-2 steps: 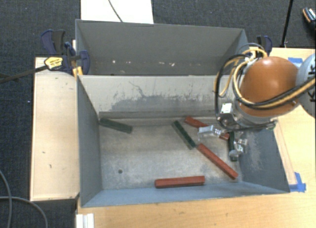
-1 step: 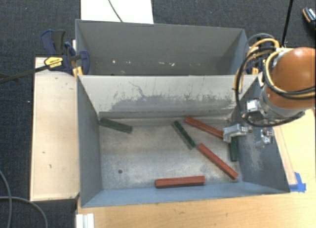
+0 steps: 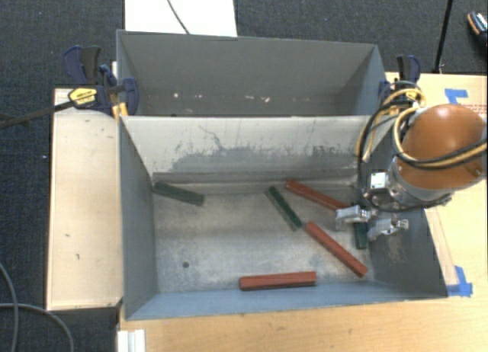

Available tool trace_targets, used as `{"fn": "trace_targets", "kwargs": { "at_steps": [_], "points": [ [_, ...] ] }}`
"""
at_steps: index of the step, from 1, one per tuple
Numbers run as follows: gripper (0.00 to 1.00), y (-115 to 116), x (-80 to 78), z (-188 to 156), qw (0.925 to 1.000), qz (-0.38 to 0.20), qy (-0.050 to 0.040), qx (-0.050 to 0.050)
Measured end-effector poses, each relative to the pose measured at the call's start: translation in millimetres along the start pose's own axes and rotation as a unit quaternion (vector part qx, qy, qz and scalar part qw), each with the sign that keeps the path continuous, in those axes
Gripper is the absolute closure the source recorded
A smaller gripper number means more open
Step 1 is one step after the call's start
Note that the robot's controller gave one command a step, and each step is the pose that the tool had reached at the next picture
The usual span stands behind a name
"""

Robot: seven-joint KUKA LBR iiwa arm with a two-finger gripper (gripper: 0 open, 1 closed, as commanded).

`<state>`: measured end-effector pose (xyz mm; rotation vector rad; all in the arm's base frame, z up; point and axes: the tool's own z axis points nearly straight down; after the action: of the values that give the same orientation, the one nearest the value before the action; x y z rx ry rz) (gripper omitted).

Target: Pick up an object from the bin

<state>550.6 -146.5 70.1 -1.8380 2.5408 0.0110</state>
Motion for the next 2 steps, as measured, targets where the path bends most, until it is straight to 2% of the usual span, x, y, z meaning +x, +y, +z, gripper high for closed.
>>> {"fn": "trace_targets", "kwargs": {
  "at_steps": [1,2],
  "points": [
    [1.0,-0.9,-2.7,-2.7,1.0,0.0,-0.0019,0.003],
    [1.0,-0.8,-2.7,-2.7,1.0,0.001,-0.0019,0.003]
  ]
}}
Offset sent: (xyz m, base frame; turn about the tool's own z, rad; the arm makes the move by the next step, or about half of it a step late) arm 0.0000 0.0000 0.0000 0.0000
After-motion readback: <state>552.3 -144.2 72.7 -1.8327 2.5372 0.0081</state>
